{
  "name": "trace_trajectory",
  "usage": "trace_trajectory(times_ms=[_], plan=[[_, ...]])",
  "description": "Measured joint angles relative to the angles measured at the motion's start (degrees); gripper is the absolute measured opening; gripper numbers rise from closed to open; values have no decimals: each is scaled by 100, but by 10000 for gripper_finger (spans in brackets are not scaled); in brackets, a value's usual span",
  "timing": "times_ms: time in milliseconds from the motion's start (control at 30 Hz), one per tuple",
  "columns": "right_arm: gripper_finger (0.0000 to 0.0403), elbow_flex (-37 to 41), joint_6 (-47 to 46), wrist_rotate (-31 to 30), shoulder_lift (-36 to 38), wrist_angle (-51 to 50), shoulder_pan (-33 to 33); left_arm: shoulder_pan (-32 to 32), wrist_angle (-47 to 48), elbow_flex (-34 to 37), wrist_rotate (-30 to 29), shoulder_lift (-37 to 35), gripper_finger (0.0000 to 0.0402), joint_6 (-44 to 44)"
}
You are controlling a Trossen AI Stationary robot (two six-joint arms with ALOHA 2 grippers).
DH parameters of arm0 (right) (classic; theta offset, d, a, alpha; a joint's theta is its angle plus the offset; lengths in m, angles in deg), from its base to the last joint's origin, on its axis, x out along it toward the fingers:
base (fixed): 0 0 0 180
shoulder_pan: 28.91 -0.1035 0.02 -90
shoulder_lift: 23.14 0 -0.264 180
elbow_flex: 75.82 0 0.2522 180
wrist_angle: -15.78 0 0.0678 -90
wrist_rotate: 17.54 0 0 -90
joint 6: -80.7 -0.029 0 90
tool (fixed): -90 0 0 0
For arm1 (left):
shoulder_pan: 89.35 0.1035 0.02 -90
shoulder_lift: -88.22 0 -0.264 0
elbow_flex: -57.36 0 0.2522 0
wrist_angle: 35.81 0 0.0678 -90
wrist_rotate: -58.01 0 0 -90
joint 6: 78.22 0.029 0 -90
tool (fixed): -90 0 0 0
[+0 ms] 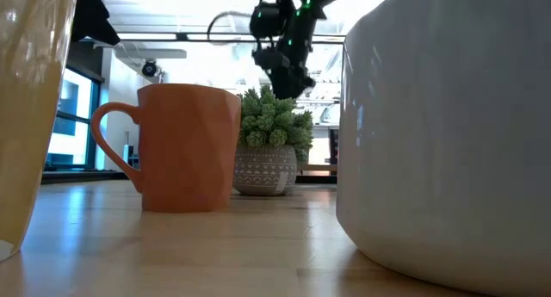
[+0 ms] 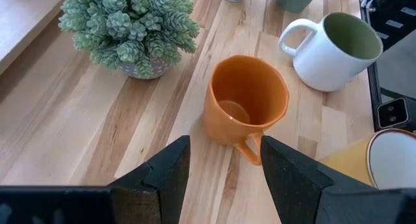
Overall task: Place coffee mugs
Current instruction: Put the blue mug on the shelf
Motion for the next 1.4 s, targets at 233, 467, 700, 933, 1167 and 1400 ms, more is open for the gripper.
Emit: trace_trajectory(times_ms=[233, 467, 700, 933, 1167, 1400], plan=[[114, 109, -281, -162, 400, -671, -42, 0, 16, 0, 0, 0, 177, 2], [102, 224, -349, -561, 479, -1338, -132, 0, 2, 0, 0, 0, 177, 7], [39, 981, -340, -486, 472, -1198, -127, 0, 2, 0, 0, 0, 177, 5], [14, 1610, -315, -734, 472, -374, -124, 0, -5, -1, 0, 0, 177, 2], [14, 1799, -196, -726, 470, 186, -83, 0, -9, 0, -1, 0, 177, -92], [14, 1803, -109, -705, 468, 541, 8, 0, -7, 0, -2, 0, 177, -94]])
